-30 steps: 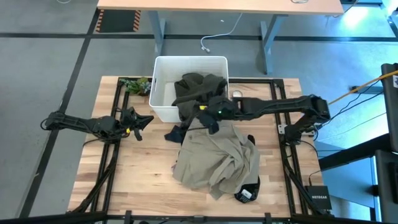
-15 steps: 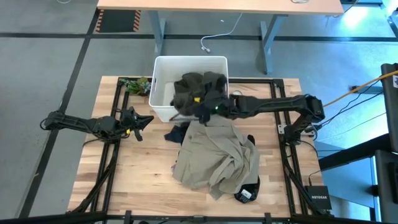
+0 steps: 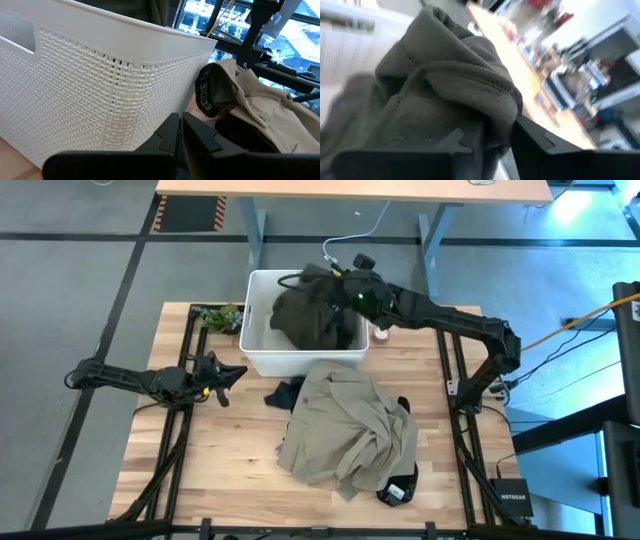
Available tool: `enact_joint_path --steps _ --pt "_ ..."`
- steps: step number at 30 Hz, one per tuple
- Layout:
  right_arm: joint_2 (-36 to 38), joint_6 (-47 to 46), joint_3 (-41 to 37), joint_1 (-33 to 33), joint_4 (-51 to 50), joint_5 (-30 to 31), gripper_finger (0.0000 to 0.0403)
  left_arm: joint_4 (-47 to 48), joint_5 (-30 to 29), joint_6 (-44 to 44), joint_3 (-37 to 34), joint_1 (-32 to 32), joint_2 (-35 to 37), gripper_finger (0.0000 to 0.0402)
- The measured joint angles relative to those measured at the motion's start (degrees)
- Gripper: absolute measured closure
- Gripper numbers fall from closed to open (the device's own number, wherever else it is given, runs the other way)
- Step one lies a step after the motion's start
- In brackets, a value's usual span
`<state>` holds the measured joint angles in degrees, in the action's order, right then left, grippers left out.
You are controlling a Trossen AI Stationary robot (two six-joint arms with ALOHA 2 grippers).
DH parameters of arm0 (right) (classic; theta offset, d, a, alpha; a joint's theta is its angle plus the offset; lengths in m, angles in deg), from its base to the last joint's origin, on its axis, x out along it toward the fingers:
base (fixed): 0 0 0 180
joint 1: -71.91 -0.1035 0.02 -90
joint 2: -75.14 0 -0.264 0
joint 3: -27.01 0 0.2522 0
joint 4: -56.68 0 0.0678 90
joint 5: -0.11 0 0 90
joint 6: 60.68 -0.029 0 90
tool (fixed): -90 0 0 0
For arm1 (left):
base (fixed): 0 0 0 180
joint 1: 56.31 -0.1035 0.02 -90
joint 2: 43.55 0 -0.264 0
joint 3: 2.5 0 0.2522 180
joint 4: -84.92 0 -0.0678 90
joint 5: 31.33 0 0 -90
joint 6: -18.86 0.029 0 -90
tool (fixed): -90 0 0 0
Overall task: Sort clothes
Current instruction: Put the green jacket into the white bin, then put the brown short into the white bin
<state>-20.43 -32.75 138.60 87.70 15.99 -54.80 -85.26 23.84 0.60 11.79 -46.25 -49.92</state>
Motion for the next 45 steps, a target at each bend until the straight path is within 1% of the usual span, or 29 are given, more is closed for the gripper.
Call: enact_joint_path --steps 3,6,9,12,13,15,18,21,23,25,28,32,35,37,40,42,45 --pt "0.0 -3.4 0.0 0.9 -8.0 -1.5 0.0275 0.0 0.0 0.0 0.0 0.0 0.0 0.0387" --pt "0.0 -1.7 0.2 -0.1 -14.1 1.3 0.0242 0.0 0.0 0.7 0.0 0.0 -0.1 0.0397" --pt "-0.1 -0.5 3.5 -2.5 -20.7 6.5 0.0217 0.2 -0.6 0.7 0.2 0.0 -0.1 0.0398" --pt "-0.1 -1.4 9.1 -4.9 -27.2 6.6 0.0202 0.3 -0.6 1.7 1.4 0.0 0.0 0.0399" --pt "-0.1 -2.5 11.0 -5.7 -29.3 5.4 0.0199 0.1 -0.6 2.5 2.0 0.0 0.0 0.04" --pt "-0.1 -5.3 15.4 -7.5 -34.7 -0.1 0.0195 0.1 -0.6 3.5 2.9 0.0 -0.1 0.04" --pt "0.2 -12.1 19.7 -10.7 -42.1 -12.5 0.0194 -0.6 -0.4 5.2 5.1 0.1 -0.2 0.04" --pt "1.1 -16.9 19.2 -13.9 -48.0 -25.0 0.0194 -7.2 0.6 9.4 6.4 0.3 -2.0 0.0401" --pt "2.0 -19.0 16.6 -15.7 -49.7 -31.2 0.0194 -12.2 0.9 12.6 7.2 0.5 -4.7 0.0401" --pt "3.4 -21.2 13.1 -17.2 -49.1 -33.4 0.0194 -14.5 0.9 15.0 8.7 0.8 -8.6 0.0401" --pt "6.2 -24.1 6.2 -19.4 -47.8 -32.3 0.0194 -15.0 0.9 17.5 12.4 0.9 -16.1 0.0401" --pt "12.8 -27.2 -6.8 -23.6 -40.1 -29.7 0.0194 -14.8 1.0 20.4 19.6 1.0 -27.5 0.0401" --pt "19.5 -30.5 -18.2 -27.0 -30.0 -27.5 0.0194 -14.7 1.0 22.7 25.0 1.6 -35.8 0.0401" --pt "24.0 -32.2 -26.7 -29.9 -20.1 -24.9 0.0194 -14.9 1.6 23.2 28.1 2.1 -40.9 0.0401" --pt "29.8 -32.8 -41.2 -34.7 -0.9 -19.0 0.0194 -15.1 5.3 22.3 31.8 2.3 -47.8 0.0401" --pt "31.9 -32.5 -49.8 -37.4 10.5 -15.9 0.0194 -15.3 7.1 21.3 33.8 2.3 -51.4 0.0401" --pt "33.4 -31.7 -60.0 -40.6 27.9 -10.7 0.0194 -15.4 7.6 19.3 35.7 2.3 -55.5 0.0401"
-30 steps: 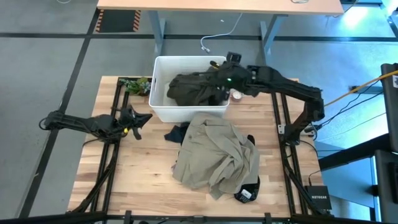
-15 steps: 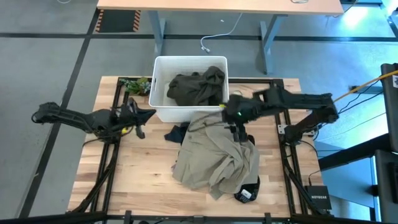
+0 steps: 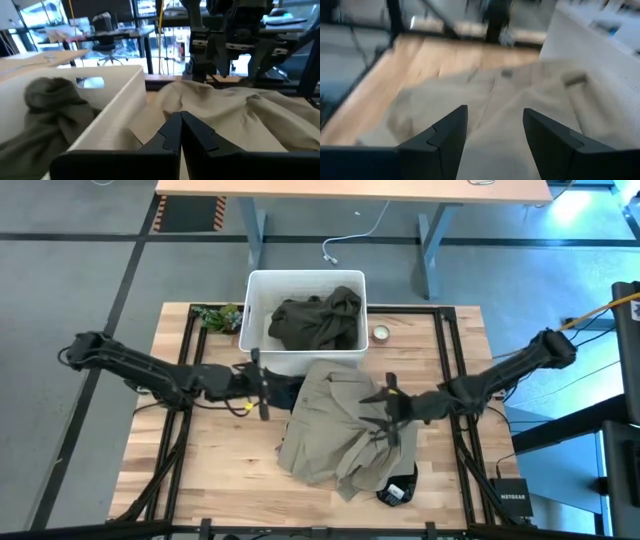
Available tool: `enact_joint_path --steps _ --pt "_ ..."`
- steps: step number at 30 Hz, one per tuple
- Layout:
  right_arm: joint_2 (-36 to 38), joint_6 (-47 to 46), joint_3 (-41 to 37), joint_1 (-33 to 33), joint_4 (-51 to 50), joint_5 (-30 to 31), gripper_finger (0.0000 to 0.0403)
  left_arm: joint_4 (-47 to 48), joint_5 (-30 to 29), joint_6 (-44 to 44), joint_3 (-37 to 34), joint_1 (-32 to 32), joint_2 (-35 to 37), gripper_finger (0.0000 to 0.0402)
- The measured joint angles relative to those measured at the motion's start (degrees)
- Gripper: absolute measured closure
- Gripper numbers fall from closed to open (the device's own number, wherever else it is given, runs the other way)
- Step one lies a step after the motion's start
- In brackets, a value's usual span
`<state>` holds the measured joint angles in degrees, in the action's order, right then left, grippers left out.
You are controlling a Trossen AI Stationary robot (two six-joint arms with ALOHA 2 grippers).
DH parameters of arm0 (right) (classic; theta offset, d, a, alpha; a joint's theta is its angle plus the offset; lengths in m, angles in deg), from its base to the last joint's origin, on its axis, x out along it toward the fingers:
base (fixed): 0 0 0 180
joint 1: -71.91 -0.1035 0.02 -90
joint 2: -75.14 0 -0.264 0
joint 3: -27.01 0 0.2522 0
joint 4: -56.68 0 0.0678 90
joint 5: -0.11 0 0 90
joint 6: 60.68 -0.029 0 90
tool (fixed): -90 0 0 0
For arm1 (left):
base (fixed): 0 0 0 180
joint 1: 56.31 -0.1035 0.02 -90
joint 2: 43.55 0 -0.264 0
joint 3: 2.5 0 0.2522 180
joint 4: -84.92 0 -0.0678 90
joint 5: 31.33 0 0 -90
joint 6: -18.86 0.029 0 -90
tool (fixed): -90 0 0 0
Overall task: Sort clothes
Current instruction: Put the brown short into the white bin
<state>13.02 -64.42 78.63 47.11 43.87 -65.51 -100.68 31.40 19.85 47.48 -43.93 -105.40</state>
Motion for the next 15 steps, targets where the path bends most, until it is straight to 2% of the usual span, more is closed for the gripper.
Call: enact_joint_path --steps 3,6,10,15 --pt "-0.5 4.4 -8.2 -2.5 20.1 4.4 0.0194 -2.2 -0.1 -0.5 0.1 -0.1 -2.9 0.04" --pt "-1.0 9.2 -12.6 -3.5 33.0 6.1 0.0194 -5.3 -0.1 1.6 0.1 -1.3 -5.1 0.04" --pt "-1.0 12.7 -13.4 -3.3 36.9 6.5 0.0194 -6.0 0.2 -1.9 1.0 -3.6 -6.3 0.0375" --pt "-1.1 14.9 -13.4 -3.3 36.5 7.7 0.0194 3.6 4.0 -6.9 5.3 -3.9 -8.3 0.0296"
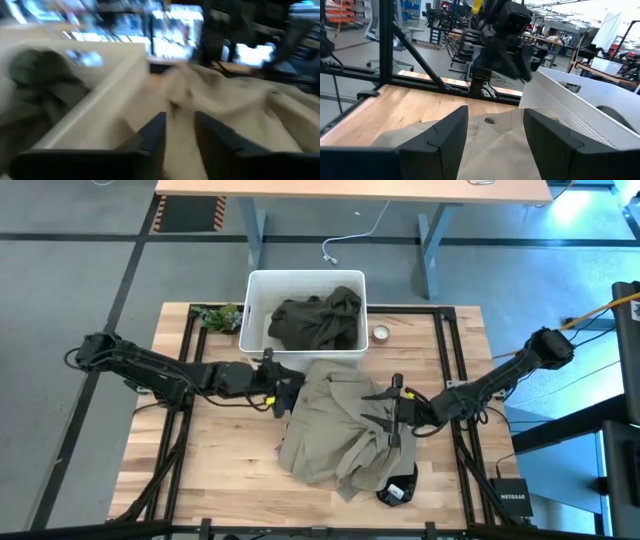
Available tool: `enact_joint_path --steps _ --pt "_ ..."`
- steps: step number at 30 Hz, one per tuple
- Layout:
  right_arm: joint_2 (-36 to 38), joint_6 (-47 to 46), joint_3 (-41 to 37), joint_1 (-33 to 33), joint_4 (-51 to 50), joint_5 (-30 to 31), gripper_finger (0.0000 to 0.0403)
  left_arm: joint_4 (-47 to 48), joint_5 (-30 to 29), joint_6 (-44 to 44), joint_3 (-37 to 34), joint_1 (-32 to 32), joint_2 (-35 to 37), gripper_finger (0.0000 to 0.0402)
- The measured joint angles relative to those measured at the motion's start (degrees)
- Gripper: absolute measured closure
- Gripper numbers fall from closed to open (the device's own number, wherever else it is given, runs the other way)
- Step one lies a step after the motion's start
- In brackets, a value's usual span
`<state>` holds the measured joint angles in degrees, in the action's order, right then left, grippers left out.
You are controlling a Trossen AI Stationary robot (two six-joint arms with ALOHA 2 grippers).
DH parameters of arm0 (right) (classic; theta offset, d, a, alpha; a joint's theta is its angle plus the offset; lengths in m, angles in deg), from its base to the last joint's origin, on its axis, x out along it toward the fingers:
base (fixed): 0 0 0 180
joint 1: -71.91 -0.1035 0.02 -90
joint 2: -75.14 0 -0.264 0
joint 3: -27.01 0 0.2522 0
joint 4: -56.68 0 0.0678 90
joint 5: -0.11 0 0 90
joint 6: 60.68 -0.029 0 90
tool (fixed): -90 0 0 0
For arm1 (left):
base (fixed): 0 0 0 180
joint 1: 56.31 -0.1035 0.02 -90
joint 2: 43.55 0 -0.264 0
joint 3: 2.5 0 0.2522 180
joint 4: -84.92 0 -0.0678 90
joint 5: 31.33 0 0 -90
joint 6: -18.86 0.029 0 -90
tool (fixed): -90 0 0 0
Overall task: Sort clothes
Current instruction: Put the brown short into the white bin
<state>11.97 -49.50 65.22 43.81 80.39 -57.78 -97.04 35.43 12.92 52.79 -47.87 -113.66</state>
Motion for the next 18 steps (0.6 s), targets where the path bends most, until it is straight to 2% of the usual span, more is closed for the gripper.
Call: enact_joint_path --steps 2,6,12,15,18 --pt "0.0 1.0 0.0 0.0 0.0 0.8 0.0194 4.2 2.4 -2.1 2.3 0.5 -1.0 0.0264" --pt "0.0 1.5 0.0 0.0 -0.5 1.7 0.0194 13.5 2.7 -6.2 5.9 1.9 -3.0 0.0217" --pt "-0.1 1.5 0.0 0.0 -2.5 2.0 0.0194 23.0 2.7 -13.6 6.8 2.9 -3.1 0.02" --pt "-0.1 2.8 0.0 0.4 -2.6 2.0 0.0194 22.1 2.6 -13.0 6.8 3.0 -4.1 0.0199" --pt "-0.1 2.8 0.0 1.7 -2.6 1.8 0.0194 15.6 3.4 -7.6 6.8 4.0 -6.6 0.0199"
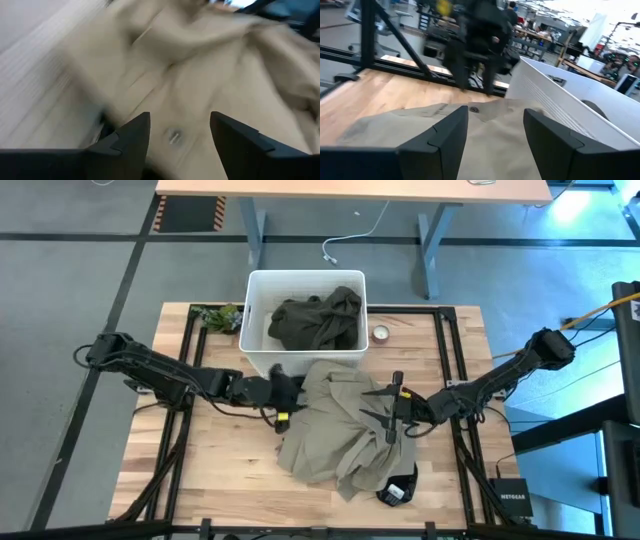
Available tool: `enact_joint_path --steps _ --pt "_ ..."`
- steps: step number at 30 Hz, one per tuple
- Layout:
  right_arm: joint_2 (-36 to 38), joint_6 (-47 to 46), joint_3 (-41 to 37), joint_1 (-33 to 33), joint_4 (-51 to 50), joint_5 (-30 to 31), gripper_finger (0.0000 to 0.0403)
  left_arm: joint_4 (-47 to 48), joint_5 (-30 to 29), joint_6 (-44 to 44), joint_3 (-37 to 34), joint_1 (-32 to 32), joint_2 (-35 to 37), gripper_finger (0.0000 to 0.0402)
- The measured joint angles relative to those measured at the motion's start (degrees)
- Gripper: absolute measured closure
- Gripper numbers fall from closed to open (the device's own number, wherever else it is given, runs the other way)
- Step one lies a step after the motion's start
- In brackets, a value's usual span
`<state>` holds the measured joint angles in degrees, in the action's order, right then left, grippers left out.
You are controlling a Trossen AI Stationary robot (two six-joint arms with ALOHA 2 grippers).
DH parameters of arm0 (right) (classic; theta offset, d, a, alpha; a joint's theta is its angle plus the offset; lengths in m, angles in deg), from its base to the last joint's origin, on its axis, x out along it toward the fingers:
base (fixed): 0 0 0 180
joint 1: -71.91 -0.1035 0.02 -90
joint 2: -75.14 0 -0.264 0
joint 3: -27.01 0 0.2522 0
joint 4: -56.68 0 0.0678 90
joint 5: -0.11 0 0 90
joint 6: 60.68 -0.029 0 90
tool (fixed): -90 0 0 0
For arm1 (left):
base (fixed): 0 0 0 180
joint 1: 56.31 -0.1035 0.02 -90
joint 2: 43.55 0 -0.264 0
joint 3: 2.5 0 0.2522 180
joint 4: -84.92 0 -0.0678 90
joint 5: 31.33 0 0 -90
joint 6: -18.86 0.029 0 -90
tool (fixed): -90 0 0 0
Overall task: Sort clothes
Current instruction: Put the brown short into the white bin
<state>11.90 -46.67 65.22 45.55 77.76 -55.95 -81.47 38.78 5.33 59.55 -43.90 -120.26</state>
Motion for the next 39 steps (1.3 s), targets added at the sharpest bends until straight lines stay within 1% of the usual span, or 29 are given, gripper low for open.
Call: enact_joint_path --steps 4,5,7,9,14,16,18,19,23,26,32,35,37,39 --pt "0.0 -0.3 0.0 1.9 -0.4 -0.3 0.0194 -14.2 0.3 14.1 0.1 1.6 -3.9 0.0199" --pt "0.0 -0.6 0.0 2.2 -0.6 -0.8 0.0194 -16.7 0.2 17.2 0.1 1.7 -5.0 0.0199" --pt "0.0 -1.3 0.0 2.5 -0.7 -2.0 0.0194 -18.7 -1.5 20.1 0.6 1.5 -7.2 0.0199" --pt "-0.3 -1.6 0.0 2.5 -0.6 -2.5 0.0194 -16.8 -2.4 20.5 2.6 0.6 -9.7 0.0199" --pt "-1.8 -2.9 0.0 2.4 -0.7 -2.9 0.0194 -4.7 -3.1 24.5 9.5 -1.0 -16.5 0.0204" --pt "-2.4 -3.5 0.0 2.4 -0.7 -3.2 0.0194 -2.4 -3.6 24.7 11.6 -1.4 -18.8 0.0205" --pt "-3.0 -3.6 0.0 2.4 -0.6 -3.5 0.0194 -2.1 -3.1 24.1 12.8 -1.6 -20.4 0.0205" --pt "-3.0 -3.6 0.0 2.4 -0.6 -3.6 0.0194 -2.1 -2.3 23.6 13.0 -1.6 -21.0 0.0205" --pt "-3.0 -4.7 0.0 2.3 -0.7 -3.6 0.0194 -1.5 4.5 21.3 13.1 -1.7 -21.8 0.0205" --pt "-3.0 -4.8 0.0 2.3 -0.8 -3.6 0.0194 -1.5 6.0 19.6 13.1 -1.3 -21.8 0.0205" --pt "-3.0 -4.8 0.0 2.3 -0.8 -3.6 0.0194 -4.4 6.3 19.4 13.0 0.4 -20.6 0.0205" --pt "-3.0 -4.8 0.0 2.4 -0.8 -3.6 0.0194 -2.3 6.4 18.1 13.0 0.7 -21.2 0.0205" --pt "-3.1 -4.7 0.0 2.4 -0.8 -3.6 0.0194 0.6 4.4 17.9 13.0 0.4 -22.1 0.0205" --pt "-3.1 -4.7 0.0 2.4 -0.7 -3.6 0.0194 2.7 0.9 17.6 13.0 0.0 -23.3 0.0205"
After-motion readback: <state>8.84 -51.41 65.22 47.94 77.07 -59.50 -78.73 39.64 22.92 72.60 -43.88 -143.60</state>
